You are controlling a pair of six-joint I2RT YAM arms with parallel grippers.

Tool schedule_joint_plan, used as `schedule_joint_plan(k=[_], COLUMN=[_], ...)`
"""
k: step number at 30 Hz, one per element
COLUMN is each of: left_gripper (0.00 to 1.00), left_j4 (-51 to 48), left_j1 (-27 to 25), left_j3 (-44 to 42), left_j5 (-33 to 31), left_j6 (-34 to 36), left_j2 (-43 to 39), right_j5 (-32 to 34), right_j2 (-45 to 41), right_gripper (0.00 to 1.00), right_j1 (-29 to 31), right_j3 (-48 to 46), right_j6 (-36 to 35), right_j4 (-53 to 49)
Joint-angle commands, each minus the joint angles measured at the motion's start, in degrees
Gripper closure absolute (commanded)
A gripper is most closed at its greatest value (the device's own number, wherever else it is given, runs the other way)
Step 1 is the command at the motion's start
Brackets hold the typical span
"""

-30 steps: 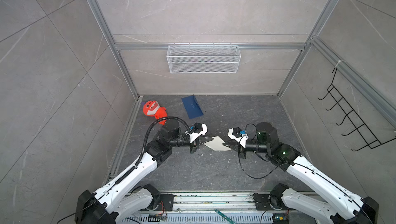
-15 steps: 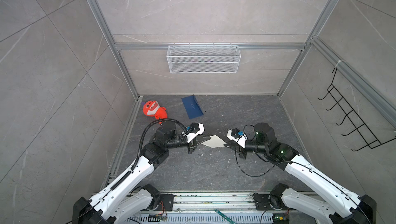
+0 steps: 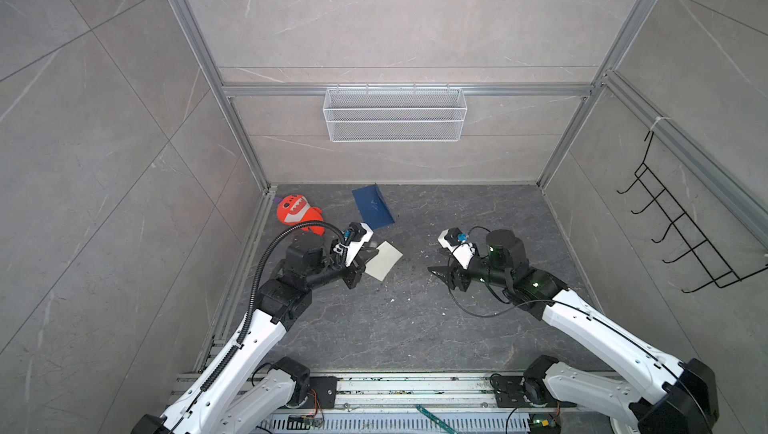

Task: Place the letter into the envelope and seal it
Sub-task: 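Open the right gripper and pull it away while the left gripper holds the letter, then reach the right gripper to the blue envelope farther from the robot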

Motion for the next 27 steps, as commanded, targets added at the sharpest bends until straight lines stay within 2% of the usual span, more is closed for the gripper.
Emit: schedule_joint_plan(k=[1,3,5,9,14,22,27], left_gripper=[1.00,1.00,1.00,1.00,1.00,1.00,1.00], left_j4=[-8.2,-10.4,-11.7,-12.0,-9.6,-7.7,-7.4], left_j1=[5.8,9.2,11.2,12.7,13.2,13.3,13.4], left_j3=[3.6,4.0,3.6,1.9,-0.9,-4.0,-4.3], left_j5=[1.2,2.8,1.8,-1.6,-2.2,-3.7,-4.7], left_j6=[-1.0,-0.3,0.5,0.7,1.5,1.6,2.2], left_j2=[0.6,1.4,1.7,1.5,1.5,-0.4,-1.1], right_j5=[8.4,10.3,12.2,16.1,19.2,25.4,27.9], right_j2=[6.6,11.5,16.7,26.0,38.2,58.3,70.6], right_gripper=[0.28,0.26,0.23,0.21,0.20,0.19,0.19], right_j1=[-0.1,0.0,-0.1,0.3,0.9,1.8,1.9], right_j3=[6.4,10.5,14.5,21.6,32.6,55.2,71.6], right_j6=[7.5,9.8,12.0,14.2,15.0,11.2,10.4], right_j4=[3.6,3.6,3.9,5.4,4.2,-5.3,-15.4])
